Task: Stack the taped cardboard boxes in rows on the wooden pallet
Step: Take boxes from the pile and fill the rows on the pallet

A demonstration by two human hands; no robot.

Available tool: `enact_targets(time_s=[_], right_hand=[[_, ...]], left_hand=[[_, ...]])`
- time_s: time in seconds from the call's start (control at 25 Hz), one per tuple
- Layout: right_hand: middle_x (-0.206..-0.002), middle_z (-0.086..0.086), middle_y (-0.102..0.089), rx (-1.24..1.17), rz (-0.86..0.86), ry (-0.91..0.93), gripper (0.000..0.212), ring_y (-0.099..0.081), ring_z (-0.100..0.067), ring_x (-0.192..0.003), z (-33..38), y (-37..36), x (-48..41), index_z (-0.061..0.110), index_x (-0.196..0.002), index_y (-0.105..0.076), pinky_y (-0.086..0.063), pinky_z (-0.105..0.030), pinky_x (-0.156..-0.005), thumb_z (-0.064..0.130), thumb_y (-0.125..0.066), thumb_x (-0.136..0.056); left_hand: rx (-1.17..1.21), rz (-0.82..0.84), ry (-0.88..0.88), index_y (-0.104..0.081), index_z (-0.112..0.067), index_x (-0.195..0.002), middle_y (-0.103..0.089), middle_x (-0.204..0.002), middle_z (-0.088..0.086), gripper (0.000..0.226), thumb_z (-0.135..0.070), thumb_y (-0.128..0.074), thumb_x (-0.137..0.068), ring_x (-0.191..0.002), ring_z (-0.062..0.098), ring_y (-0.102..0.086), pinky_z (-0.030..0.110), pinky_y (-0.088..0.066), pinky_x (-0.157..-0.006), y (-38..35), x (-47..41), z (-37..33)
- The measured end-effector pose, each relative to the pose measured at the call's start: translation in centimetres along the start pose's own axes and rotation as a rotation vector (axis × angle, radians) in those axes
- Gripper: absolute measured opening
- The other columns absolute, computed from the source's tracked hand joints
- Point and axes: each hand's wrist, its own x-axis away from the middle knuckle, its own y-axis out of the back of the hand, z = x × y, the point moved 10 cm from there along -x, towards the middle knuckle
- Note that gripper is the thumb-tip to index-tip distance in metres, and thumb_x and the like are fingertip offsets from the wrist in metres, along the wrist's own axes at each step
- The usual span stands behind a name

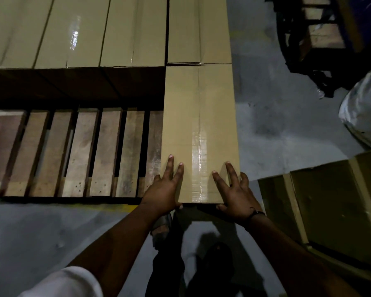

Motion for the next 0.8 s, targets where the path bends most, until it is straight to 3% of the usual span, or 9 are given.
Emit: enact_targets(time_s=[0.24, 0.6, 0.8], right_hand=[[-0.167, -0.006, 0.025, 0.039, -0.057, -0.003, 0.104, 0.011, -0.043, -0.154, 1.2, 4.6, 4.8, 0.035, -0.162, 0.009, -0.020, -0.058, -0.122, 0.061, -0.063, -0.091], [-0.171, -0.008, 0.008, -0.029, -0.184, 0.000, 0.091, 0.001, -0.040, -0.155, 10.0, 16.7, 24.7, 0.027, -0.164, -0.003, -0.024, -0.055, -0.120, 0.059, -0.055, -0.097], [-0.171, -0.009, 0.001, -0.063, -0.345, -0.093, 0.085, -0.004, -0.041, -0.153, 12.4, 21.8, 32.5, 0.026, -0.164, -0.008, -0.025, -0.055, -0.118, 0.057, -0.052, -0.099]], left_hand=[[-0.092, -0.044, 0.063, 0.007, -0.033, -0.163, 0.033, -0.166, 0.003, 0.121, -0.055, -0.080, -0.080, -0.155, 0.047, 0.000, 0.057, -0.020, -0.122, 2.9, 4.7, -2.2], [0.072, -0.268, 0.071, -0.014, -0.029, -0.164, -0.003, -0.173, 0.005, 0.088, -0.046, -0.066, -0.095, -0.154, 0.041, -0.016, 0.051, -0.024, -0.122, 15.4, 26.2, -11.2], [-0.005, -0.416, -0.069, -0.022, -0.027, -0.162, -0.022, -0.170, 0.004, 0.063, -0.045, -0.044, -0.106, -0.152, 0.039, -0.025, 0.051, -0.026, -0.122, 20.7, 33.8, -13.0]])
